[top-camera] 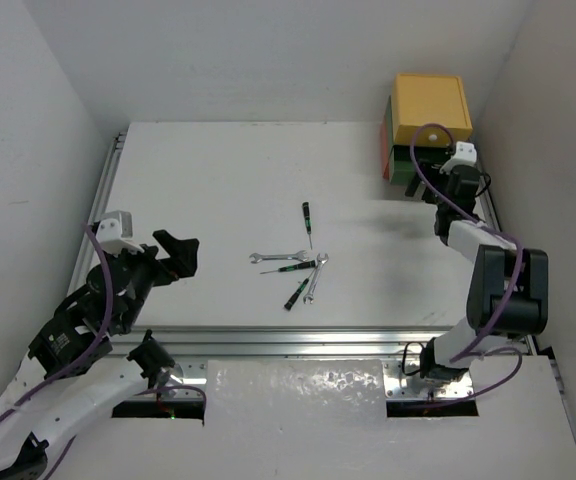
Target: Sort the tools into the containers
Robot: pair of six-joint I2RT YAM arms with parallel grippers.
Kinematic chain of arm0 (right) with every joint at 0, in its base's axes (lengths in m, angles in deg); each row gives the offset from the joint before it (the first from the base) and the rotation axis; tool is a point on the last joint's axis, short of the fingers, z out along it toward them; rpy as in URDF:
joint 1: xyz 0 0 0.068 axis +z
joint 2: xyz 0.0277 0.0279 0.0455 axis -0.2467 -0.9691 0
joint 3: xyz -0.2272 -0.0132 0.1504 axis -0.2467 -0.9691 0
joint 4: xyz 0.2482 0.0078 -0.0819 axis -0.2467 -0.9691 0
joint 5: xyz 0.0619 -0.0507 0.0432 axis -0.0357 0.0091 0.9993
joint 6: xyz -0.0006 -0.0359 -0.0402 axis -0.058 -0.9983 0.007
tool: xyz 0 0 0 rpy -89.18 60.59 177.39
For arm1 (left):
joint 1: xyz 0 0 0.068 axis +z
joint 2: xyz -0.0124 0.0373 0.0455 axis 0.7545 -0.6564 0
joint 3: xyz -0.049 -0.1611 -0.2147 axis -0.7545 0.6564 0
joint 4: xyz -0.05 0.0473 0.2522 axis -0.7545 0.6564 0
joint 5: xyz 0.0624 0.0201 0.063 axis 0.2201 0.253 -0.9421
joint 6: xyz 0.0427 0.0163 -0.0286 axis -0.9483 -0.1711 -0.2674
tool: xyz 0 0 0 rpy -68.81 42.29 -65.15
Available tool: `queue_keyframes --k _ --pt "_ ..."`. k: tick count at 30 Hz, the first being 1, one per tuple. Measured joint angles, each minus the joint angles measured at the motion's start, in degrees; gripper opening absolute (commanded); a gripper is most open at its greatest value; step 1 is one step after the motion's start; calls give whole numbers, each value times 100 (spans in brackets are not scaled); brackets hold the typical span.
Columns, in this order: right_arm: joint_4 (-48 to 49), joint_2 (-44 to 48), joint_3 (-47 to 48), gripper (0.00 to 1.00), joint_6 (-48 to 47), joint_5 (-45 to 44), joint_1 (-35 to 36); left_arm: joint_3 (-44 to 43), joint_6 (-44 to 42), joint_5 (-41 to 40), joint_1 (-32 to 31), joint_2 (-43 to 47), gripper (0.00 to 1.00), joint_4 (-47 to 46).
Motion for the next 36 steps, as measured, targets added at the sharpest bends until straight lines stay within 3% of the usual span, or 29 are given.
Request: queue_keyframes --k 6,9,11,14,17,22,29,36 --pt "-643 872 -308 99 994 -190 365 0 0 0 0 -7 100 4" --pt "-1080 1248 -514 99 1156 -468 1165 0 4 -26 0 -7 100 4" --pt "-1344 1388 -542 92 1023 -496 2017 0 17 -63 0 -7 100 9" --pt "-1740 1303 -271 77 584 160 3034 0 46 -136 2 -7 100 17" --pt "-2662 590 793 74 101 348 3587 0 74 -223 2 -7 100 66" --pt "-3650 -885 2476 68 -31 -164 4083 0 142 -319 2 -7 100 98" --pt "-4625 -2461 3615 58 332 -787 4214 0 179 -369 2 -140 100 118" --pt "-5027 -3187 4142 48 588 -1051 4151 0 181 -376 2 -195 100 142"
